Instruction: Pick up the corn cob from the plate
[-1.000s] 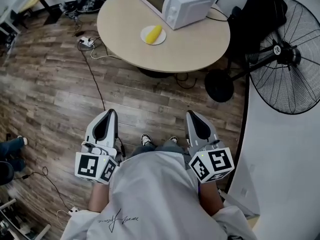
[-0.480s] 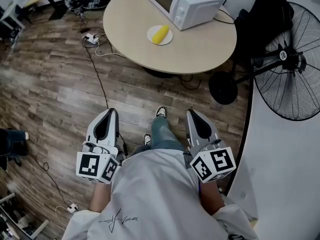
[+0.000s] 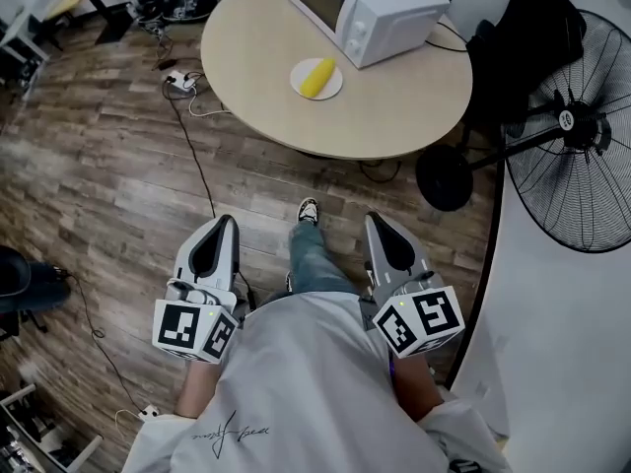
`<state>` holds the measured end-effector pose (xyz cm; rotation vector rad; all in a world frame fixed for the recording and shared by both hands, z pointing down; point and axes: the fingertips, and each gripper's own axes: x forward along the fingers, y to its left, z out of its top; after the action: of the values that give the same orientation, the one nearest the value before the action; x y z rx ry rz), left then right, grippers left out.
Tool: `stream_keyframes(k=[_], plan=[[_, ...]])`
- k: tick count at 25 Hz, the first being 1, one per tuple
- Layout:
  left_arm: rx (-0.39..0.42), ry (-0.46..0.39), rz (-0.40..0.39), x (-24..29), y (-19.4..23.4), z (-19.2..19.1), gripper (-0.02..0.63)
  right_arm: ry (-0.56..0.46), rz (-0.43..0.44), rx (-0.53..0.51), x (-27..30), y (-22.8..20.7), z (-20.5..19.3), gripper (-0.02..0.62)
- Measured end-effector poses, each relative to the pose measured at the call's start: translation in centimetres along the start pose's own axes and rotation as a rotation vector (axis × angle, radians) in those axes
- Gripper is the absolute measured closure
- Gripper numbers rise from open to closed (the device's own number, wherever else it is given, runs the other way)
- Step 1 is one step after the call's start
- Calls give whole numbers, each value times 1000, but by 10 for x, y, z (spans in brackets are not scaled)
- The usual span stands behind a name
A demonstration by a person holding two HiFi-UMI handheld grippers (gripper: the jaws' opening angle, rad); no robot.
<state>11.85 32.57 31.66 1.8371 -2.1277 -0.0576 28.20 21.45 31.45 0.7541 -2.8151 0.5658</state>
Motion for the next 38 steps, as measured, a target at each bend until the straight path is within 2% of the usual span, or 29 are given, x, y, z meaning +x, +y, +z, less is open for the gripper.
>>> stream_keyframes(k=[19, 38], plan=[[-1, 28, 46, 101, 52, 32, 609, 26, 69, 17, 112, -39, 33, 583], [61, 70, 9, 187, 54, 62, 609, 41, 34, 72, 171, -91, 60, 584]])
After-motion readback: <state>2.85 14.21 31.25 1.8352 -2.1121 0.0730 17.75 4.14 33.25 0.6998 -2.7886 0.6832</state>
